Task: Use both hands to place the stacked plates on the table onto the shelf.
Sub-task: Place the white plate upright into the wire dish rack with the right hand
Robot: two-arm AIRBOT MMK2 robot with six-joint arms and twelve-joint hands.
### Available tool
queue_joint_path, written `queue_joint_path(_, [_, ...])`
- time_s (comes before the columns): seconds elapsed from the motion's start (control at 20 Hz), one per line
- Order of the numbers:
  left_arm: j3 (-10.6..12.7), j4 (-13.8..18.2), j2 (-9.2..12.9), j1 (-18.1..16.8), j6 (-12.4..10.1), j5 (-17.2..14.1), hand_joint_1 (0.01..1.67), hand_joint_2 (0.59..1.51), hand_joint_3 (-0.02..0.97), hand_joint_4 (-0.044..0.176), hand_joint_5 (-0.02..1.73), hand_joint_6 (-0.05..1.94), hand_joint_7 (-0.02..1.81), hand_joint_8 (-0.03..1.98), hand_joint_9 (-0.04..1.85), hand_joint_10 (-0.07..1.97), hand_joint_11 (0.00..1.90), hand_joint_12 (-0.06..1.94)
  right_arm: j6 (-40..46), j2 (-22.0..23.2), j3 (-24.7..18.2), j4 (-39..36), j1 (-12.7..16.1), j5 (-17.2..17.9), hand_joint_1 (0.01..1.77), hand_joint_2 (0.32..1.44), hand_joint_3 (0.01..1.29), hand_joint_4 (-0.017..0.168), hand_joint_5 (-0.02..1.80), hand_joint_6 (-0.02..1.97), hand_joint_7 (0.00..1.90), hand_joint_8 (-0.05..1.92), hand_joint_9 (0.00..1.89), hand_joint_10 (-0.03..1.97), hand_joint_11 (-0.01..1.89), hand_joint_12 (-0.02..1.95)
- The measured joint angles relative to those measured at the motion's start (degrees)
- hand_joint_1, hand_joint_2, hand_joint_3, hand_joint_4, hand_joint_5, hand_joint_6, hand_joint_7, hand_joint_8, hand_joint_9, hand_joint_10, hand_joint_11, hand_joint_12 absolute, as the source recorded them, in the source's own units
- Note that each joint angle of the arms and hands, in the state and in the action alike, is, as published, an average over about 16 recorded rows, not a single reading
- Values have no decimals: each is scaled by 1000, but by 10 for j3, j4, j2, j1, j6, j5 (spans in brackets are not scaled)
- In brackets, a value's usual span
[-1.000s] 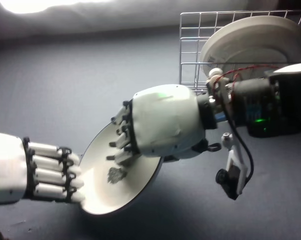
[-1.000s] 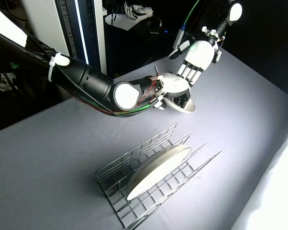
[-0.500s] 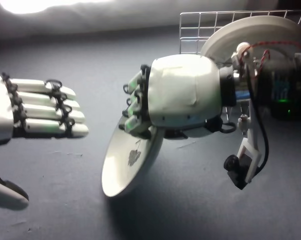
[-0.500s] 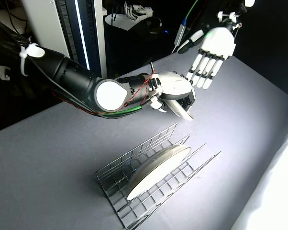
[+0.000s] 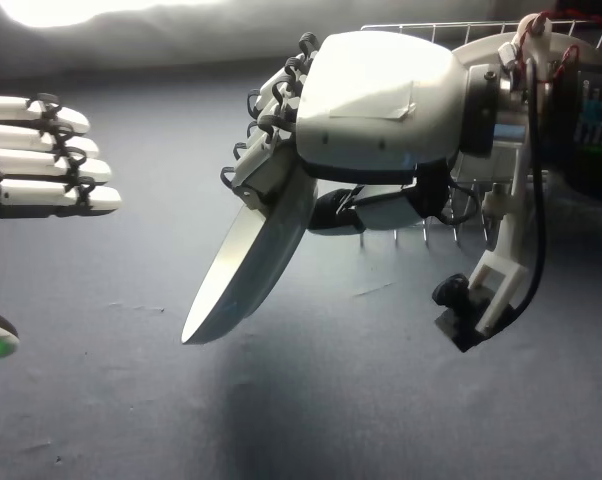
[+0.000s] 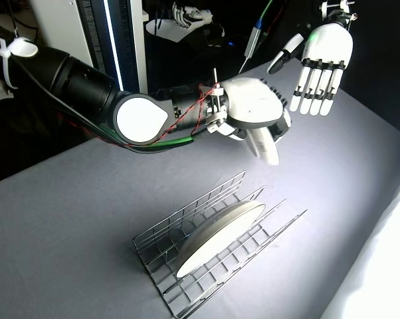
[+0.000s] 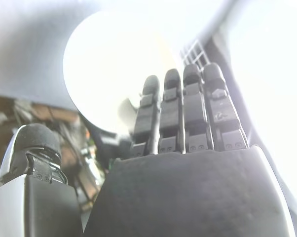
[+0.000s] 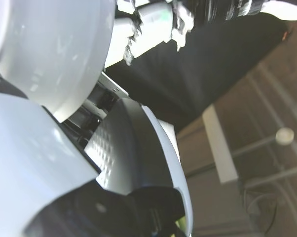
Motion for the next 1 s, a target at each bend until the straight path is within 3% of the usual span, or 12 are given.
queue_joint_path(0.25, [-11,13,16,-10,9,44,21,1069,11,1,190,10,194,3,173,7,15,313,35,17,-24,73,20,-31,1338,1023,13,-1,857,1112,960,993,936,1149,734,1268])
queue_joint_path(0.55, [-20,30,28,-18,9,90,20,1068,11,1,184,9,191,3,173,7,16,317,83,36,-50,170,47,-92,1349,1022,13,-3,855,1094,963,986,948,1157,736,1273])
queue_joint_path(1.0, [-15,48,26,-29,5,123,18,1068,11,1,172,9,183,4,165,7,19,282,126,51,-71,312,94,-204,1358,1022,14,-5,863,1063,977,948,975,1135,744,1247])
